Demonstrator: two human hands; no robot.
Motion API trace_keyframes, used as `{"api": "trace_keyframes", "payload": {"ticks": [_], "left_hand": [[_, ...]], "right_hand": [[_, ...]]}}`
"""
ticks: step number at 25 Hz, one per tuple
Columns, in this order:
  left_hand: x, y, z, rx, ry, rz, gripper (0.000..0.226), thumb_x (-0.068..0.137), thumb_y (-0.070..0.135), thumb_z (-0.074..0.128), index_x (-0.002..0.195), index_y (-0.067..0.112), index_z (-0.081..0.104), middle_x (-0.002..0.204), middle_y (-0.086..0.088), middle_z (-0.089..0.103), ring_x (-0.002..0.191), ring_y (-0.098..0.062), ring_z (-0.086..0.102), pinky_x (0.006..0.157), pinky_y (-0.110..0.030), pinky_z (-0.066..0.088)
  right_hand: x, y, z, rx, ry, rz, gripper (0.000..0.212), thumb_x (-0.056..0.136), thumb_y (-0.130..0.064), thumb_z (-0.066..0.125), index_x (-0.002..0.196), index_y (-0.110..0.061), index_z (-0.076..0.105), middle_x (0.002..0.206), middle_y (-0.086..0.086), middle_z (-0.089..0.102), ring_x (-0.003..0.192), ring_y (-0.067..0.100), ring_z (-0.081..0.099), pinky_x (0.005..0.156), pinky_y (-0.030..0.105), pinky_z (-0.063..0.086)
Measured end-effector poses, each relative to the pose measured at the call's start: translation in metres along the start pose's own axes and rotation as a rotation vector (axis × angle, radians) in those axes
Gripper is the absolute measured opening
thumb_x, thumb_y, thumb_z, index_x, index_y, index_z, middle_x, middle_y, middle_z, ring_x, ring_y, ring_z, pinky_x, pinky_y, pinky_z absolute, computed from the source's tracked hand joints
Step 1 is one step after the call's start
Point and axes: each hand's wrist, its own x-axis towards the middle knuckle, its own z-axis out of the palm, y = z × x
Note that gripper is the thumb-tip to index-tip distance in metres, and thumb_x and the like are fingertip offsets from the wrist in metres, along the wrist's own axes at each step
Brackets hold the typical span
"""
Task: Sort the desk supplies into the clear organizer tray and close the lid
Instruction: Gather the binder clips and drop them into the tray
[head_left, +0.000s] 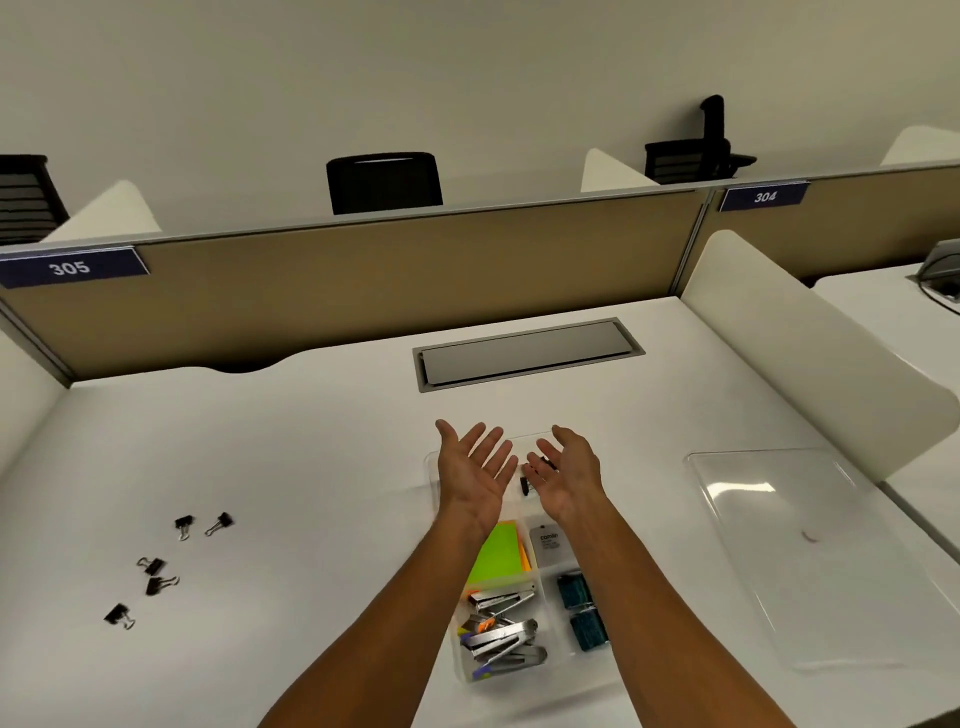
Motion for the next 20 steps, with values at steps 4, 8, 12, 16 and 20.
{"api": "trace_keyframes", "payload": {"ticks": [4, 8, 12, 16, 20], "left_hand": [[-0.023, 0.030, -0.030, -0.074, -0.048, 0.080, 0.077, 0.088, 0.071, 0.038, 0.133, 0.010, 0.052, 0.127, -0.015, 0.063, 0.115, -0.035, 0.061, 0.105, -0.051, 0.043], [-0.047, 0.061, -0.068, -0.147, -0.046, 0.171, 0.078, 0.086, 0.071, 0.042, 0.131, 0.009, 0.054, 0.124, -0.014, 0.066, 0.113, -0.035, 0.064, 0.103, -0.051, 0.045], [-0.072, 0.097, -0.122, -0.300, -0.005, 0.298, 0.076, 0.085, 0.071, 0.045, 0.127, 0.009, 0.057, 0.125, -0.016, 0.065, 0.113, -0.036, 0.064, 0.102, -0.051, 0.045], [-0.093, 0.126, -0.181, -0.281, 0.165, 0.384, 0.074, 0.085, 0.069, 0.049, 0.126, 0.008, 0.058, 0.123, -0.015, 0.066, 0.110, -0.034, 0.065, 0.098, -0.048, 0.049], [-0.111, 0.154, -0.241, -0.214, 0.303, 0.434, 0.059, 0.088, 0.059, 0.055, 0.120, 0.009, 0.062, 0.120, -0.011, 0.068, 0.108, -0.029, 0.067, 0.094, -0.045, 0.051]], "right_hand": [[-0.022, 0.018, 0.024, -0.036, -0.122, -0.002, 0.037, 0.099, -0.032, 0.051, 0.132, -0.014, 0.054, 0.131, 0.010, 0.060, 0.117, 0.033, 0.058, 0.096, 0.045, 0.048], [-0.039, 0.046, 0.056, -0.063, -0.225, 0.051, 0.029, 0.096, -0.031, 0.057, 0.119, -0.014, 0.061, 0.121, 0.010, 0.065, 0.110, 0.032, 0.062, 0.087, 0.043, 0.050], [-0.052, 0.091, 0.092, -0.217, -0.337, 0.098, 0.027, 0.094, -0.029, 0.059, 0.117, -0.016, 0.065, 0.116, 0.008, 0.069, 0.107, 0.030, 0.065, 0.087, 0.043, 0.054], [-0.056, 0.140, 0.125, -0.374, -0.406, 0.110, 0.023, 0.093, -0.031, 0.062, 0.112, -0.019, 0.066, 0.109, 0.006, 0.071, 0.102, 0.029, 0.068, 0.079, 0.041, 0.057], [-0.053, 0.189, 0.158, -0.656, -0.469, 0.053, 0.023, 0.092, -0.031, 0.064, 0.111, -0.019, 0.066, 0.105, 0.003, 0.071, 0.098, 0.025, 0.069, 0.078, 0.039, 0.059]]}}
